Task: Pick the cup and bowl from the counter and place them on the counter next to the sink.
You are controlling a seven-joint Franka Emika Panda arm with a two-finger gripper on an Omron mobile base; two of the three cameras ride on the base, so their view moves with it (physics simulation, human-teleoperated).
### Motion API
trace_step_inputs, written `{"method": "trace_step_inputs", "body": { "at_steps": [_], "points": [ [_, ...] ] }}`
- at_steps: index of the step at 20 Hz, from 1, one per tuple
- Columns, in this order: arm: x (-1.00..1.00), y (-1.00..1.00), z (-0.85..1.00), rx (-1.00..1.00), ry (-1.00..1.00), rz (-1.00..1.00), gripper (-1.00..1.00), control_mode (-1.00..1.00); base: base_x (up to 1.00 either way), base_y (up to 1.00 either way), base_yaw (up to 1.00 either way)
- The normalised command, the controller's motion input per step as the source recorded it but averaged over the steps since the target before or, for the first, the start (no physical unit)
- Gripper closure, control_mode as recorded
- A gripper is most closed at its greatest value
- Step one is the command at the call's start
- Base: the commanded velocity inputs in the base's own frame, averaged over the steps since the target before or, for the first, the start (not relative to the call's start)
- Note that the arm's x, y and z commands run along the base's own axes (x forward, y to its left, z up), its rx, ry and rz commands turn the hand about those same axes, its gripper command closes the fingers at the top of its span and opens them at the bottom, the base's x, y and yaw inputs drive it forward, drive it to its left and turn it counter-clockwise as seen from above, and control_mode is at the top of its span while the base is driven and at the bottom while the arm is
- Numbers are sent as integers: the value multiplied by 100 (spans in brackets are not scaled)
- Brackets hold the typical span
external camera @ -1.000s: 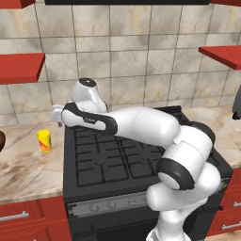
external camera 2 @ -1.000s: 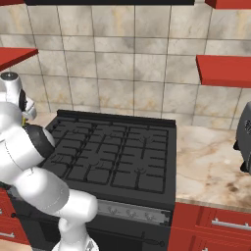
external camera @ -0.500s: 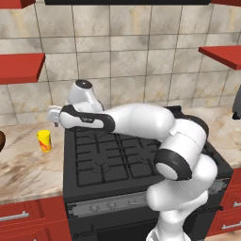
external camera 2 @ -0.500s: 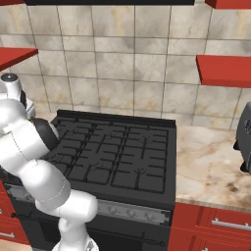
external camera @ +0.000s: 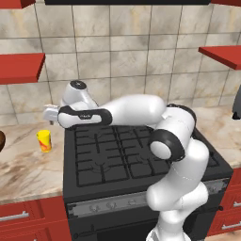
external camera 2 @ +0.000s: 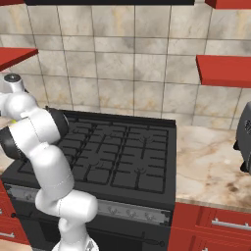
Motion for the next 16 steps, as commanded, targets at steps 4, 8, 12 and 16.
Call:
{"method": "trace_step_inputs", "body": {
  "at_steps": [4, 8, 12, 16],
  "points": [
    [6, 25, -4, 0, 0, 0, -100, -100, 0, 0, 0],
    [3, 13, 0, 0, 0, 0, -100, -100, 0, 0, 0],
    [9, 4, 0, 0, 0, 0, -100, -100, 0, 0, 0],
    [20, 0, -4, 0, 0, 0, -100, -100, 0, 0, 0]
  ]
}}
